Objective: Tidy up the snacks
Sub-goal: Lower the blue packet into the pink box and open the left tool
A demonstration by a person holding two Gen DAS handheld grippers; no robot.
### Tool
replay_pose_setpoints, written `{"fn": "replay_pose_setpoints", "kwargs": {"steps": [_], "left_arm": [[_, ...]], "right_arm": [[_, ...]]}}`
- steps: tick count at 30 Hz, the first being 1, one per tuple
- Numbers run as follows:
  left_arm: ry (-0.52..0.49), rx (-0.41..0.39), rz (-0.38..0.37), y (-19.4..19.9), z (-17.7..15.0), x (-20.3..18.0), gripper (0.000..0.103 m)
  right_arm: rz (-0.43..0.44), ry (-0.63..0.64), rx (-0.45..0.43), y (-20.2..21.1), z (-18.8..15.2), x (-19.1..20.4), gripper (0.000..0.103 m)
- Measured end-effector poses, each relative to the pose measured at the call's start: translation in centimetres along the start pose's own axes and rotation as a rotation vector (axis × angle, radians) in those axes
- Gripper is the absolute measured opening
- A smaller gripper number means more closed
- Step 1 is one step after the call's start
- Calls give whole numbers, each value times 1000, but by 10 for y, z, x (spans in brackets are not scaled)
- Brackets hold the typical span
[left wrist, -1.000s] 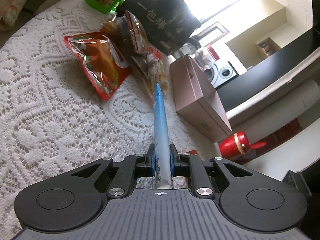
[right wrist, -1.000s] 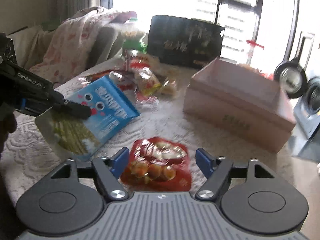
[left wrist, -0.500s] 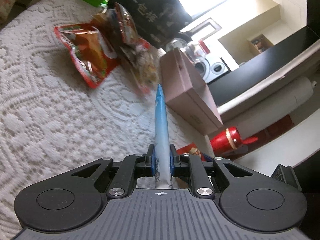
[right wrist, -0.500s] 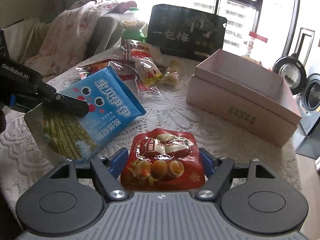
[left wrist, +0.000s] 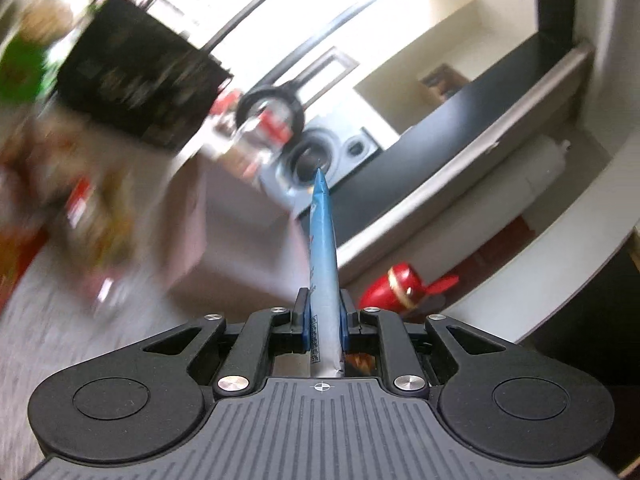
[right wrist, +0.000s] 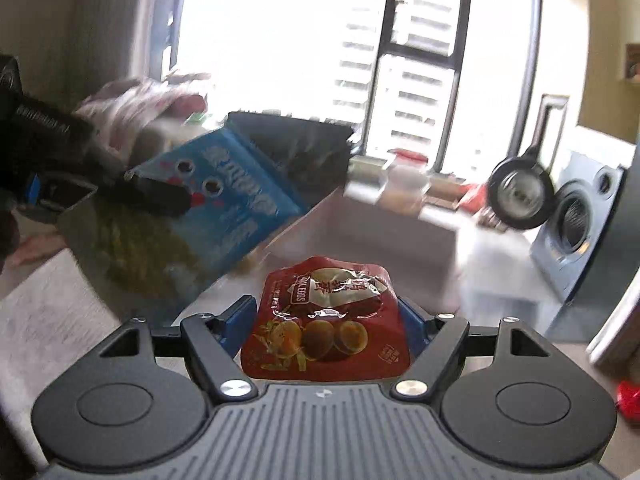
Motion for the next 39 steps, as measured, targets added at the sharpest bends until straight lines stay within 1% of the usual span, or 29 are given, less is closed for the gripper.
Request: {"fn": "replay_pose_setpoints", "kwargs": {"steps": [2, 5, 6, 8, 9, 10, 11, 12, 14, 16, 18, 19, 20, 22, 24, 25, 26, 27, 28, 29, 30, 31, 34, 36, 39], "left_arm": [[2, -9, -16, -26, 18, -8, 16], [28, 0, -34, -73, 39, -8, 17], [40, 7, -40, -92, 45, -6, 17], [84, 54, -51, -130, 54, 6, 18], [91, 96, -36, -150, 56, 14, 22], [77, 126, -1, -167, 56, 25, 25], [56, 126, 57, -180, 55, 38, 28], [34, 119, 110, -187, 53, 51, 29], [0, 122, 180, -196, 49, 69, 31], [-9, 128, 208, -194, 45, 82, 31], [-14, 152, 237, -187, 42, 90, 31], [-15, 168, 261, -183, 41, 94, 28], [-15, 182, 263, -179, 39, 97, 23], [-44, 201, 234, -178, 36, 90, 25], [-123, 208, 185, -183, 35, 71, 25], [-188, 176, 172, -184, 36, 59, 25], [-259, 132, 181, -184, 37, 48, 25], [-348, 96, 219, -185, 37, 40, 26], [-422, 54, 277, -185, 39, 35, 26], [-451, 27, 321, -183, 41, 33, 26], [-453, 5, 349, -178, 44, 33, 26], [-437, -13, 359, -171, 48, 34, 26], [-416, -34, 365, -140, 54, 35, 25], [-437, -29, 399, -114, 51, 37, 25], [-433, 6, 465, -75, 41, 49, 25]], "right_arm": [[-36, -14, -19, -13, 15, -17, 76], [-62, -53, -21, -41, 32, -42, 76], [-68, -62, -18, -54, 36, -49, 76], [-76, -82, -13, -79, 40, -59, 76], [-75, -91, -6, -91, 40, -64, 77], [-75, -90, 21, -109, 38, -67, 77], [-68, -89, 48, -122, 34, -69, 77], [-56, -93, 82, -137, 28, -70, 77], [-52, -111, 123, -156, 17, -72, 77], [-51, -143, 140, -162, 8, -74, 77], [-49, -172, 154, -162, 1, -76, 77], [-55, -180, 162, -165, -2, -78, 77], [-67, -182, 170, -165, -5, -78, 77], [-89, -177, 176, -160, -5, -76, 77], [-108, -169, 174, -153, -7, -69, 77], [-119, -165, 173, -151, -5, -68, 77], [-134, -161, 173, -147, -3, -66, 77], [-143, -156, 174, -145, -3, -65, 77], [-152, -146, 176, -139, -2, -63, 77], [-159, -134, 179, -137, -2, -62, 77], [-166, -120, 181, -135, -2, -60, 77], [-170, -101, 177, -129, -3, -58, 77], [-157, -84, 181, -123, -5, -53, 77], [-145, -107, 184, -124, -5, -48, 77], [-117, -138, 187, -134, -3, -36, 77]]}}
Point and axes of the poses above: each gripper's, at about its wrist camera, not at the fingertips, and y roughly against the way its jaws point, x to its left, z to its top, the point moved 4 cm from there along -y, roughly the way its jaws point, and after that the axes turned 13 degrees about -x, right-handed, at the moved point
